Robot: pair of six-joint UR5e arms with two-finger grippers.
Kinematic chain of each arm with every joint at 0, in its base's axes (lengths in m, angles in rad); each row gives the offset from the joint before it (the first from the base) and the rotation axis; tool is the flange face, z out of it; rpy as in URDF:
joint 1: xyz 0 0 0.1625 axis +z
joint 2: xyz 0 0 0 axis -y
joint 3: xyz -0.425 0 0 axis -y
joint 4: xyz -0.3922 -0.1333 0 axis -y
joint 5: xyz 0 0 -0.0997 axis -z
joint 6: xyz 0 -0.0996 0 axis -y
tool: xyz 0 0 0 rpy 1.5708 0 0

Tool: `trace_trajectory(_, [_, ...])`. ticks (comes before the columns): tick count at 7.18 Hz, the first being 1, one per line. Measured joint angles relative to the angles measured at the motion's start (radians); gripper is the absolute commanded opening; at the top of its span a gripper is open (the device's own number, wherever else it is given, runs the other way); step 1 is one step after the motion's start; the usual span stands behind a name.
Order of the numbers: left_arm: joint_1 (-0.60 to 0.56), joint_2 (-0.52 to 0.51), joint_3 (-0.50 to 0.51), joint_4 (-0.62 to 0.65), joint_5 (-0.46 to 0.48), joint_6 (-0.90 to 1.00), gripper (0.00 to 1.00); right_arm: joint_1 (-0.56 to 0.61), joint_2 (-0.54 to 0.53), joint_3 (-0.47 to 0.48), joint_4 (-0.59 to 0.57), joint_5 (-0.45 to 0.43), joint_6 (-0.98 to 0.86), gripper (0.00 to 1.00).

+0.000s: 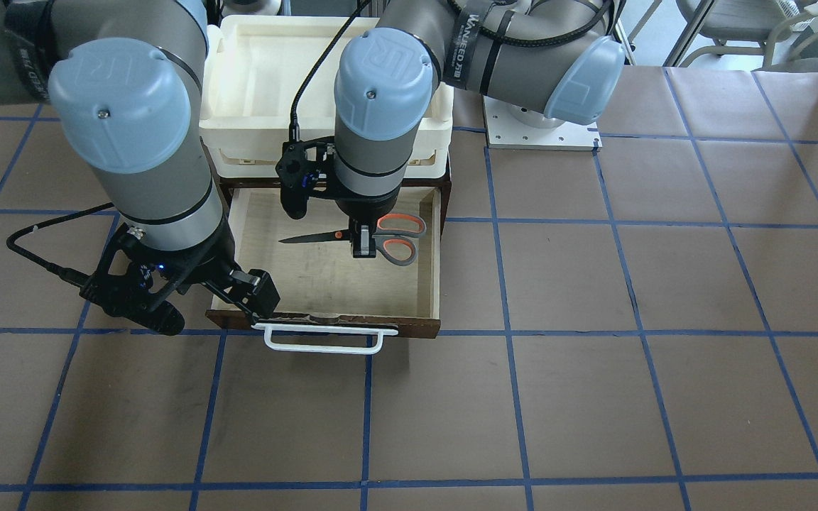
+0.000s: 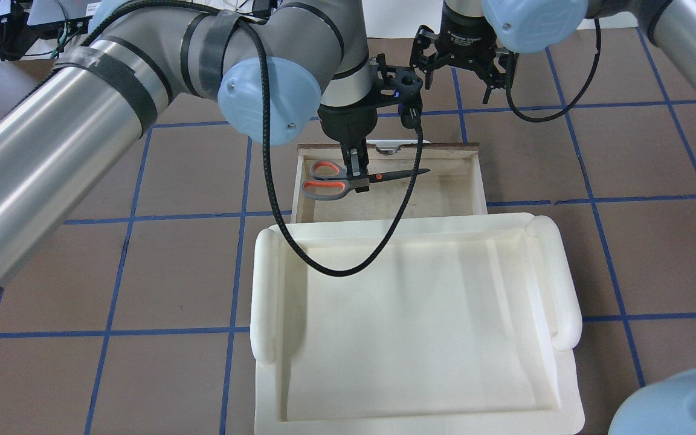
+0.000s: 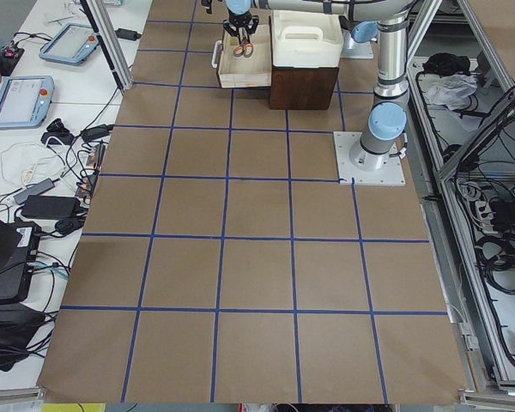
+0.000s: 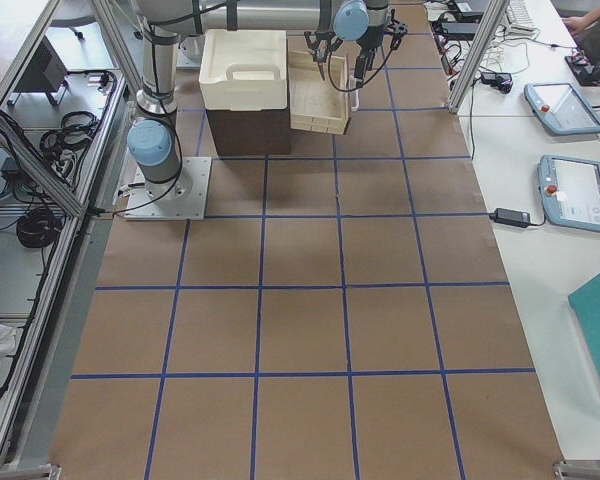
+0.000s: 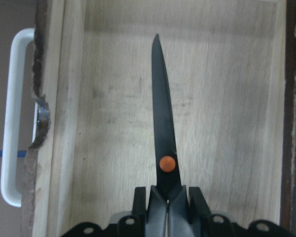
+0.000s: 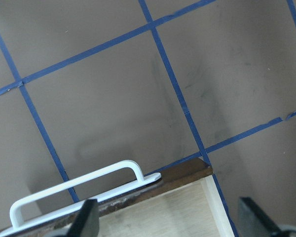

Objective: Place scissors in drawer with both arms

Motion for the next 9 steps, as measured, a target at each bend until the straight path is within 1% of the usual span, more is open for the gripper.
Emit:
trace_trajectory(2, [-0.025,-0.027,-0.016,0.032,-0.001,-0.01,0.0,-0.002,-0.035,0.024,-0.001,0.002,-0.148,1.0])
trace_trajectory(4, [-0.041,-0.048,-0.055,0.115,-0.001,-0.024,0.0,-0.004,-0.046,0.046,-0.03,-0.006,-0.283,1.0])
trace_trajectory(6, [-0.048,-0.057,-0.078,0.155,-0.004,-0.034,0.0,-0.023,-0.05,0.057,-0.04,-0.003,-0.326,1.0])
trace_trajectory(9, [-0.055,-0.058,-0.082,0.15,-0.006,-0.047,0.0,-0.047,-0.054,0.06,-0.038,0.004,-0.342,1.0])
